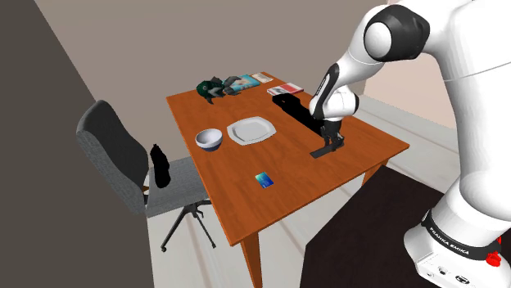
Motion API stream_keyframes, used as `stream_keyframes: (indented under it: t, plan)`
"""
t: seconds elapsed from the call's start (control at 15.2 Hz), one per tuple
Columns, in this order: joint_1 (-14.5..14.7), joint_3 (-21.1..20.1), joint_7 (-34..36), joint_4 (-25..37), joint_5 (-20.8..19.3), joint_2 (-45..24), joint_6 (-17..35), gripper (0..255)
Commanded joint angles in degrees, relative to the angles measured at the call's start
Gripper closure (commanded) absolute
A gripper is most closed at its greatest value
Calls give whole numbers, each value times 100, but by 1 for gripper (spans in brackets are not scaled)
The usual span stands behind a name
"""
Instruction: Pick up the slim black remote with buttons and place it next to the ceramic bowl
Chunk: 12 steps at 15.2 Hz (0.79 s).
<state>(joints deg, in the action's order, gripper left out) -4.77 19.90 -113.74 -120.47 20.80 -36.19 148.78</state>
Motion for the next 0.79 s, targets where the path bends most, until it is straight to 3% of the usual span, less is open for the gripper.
stream_keyframes:
  t: [0.0, 0.73]
  plan:
    - [41, 53, 32, -39, -51, 102, -77, 255]
    - [329, 432, 296, -220, -465, 866, -641, 255]
